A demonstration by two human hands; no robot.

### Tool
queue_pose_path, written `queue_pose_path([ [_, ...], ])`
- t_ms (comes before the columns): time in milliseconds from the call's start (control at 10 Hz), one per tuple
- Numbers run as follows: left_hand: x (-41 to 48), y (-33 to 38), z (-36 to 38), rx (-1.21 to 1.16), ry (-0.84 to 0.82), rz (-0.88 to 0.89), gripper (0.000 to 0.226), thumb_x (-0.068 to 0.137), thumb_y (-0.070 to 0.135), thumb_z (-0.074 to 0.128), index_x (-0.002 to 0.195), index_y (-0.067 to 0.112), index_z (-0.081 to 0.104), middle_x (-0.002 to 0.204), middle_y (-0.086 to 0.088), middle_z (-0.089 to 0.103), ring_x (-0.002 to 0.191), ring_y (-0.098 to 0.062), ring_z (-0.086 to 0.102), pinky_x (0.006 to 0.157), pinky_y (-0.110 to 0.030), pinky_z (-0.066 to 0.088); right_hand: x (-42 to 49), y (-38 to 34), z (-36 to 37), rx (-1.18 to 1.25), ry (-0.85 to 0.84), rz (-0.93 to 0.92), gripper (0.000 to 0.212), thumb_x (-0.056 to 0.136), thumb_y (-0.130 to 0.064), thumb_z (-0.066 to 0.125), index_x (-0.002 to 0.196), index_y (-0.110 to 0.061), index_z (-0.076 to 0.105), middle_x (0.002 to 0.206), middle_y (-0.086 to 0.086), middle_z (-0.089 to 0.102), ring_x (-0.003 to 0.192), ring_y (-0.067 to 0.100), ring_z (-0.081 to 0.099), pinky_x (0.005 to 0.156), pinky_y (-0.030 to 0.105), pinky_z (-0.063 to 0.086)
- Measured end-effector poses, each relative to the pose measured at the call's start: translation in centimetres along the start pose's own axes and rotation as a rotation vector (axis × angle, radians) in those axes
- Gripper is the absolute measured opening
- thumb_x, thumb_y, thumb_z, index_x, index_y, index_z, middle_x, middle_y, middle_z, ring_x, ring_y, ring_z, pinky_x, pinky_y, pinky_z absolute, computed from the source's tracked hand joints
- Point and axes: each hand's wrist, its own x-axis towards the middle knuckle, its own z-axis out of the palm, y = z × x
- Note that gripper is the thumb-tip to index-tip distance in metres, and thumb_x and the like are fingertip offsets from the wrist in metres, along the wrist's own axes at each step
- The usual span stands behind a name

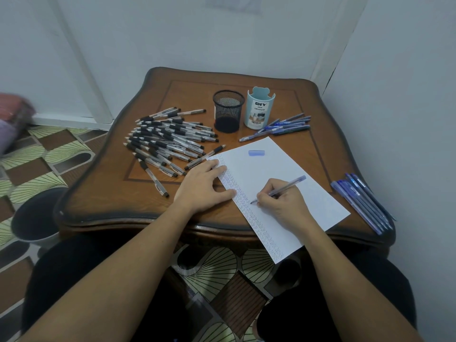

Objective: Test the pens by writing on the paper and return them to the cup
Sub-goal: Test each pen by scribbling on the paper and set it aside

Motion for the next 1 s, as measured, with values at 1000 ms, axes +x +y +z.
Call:
queue_pose_path([
  [1000,0.02,0.08,-0.2,0.004,-0.026,-0.011,0.084,0.077,0.077,0.049,0.147,0.033,0.037,0.159,0.006,0.025,0.145,-0.016,0.021,0.119,-0.042,0.019,0.19,0.31,-0.1,-0.034,0.011,0.007,0.019,0.087,-0.003,0.063,0.07,0.002,0.057,0.064,0.018,0.051,0.058,0.008,0.041,0.051,0.018,0.031],
])
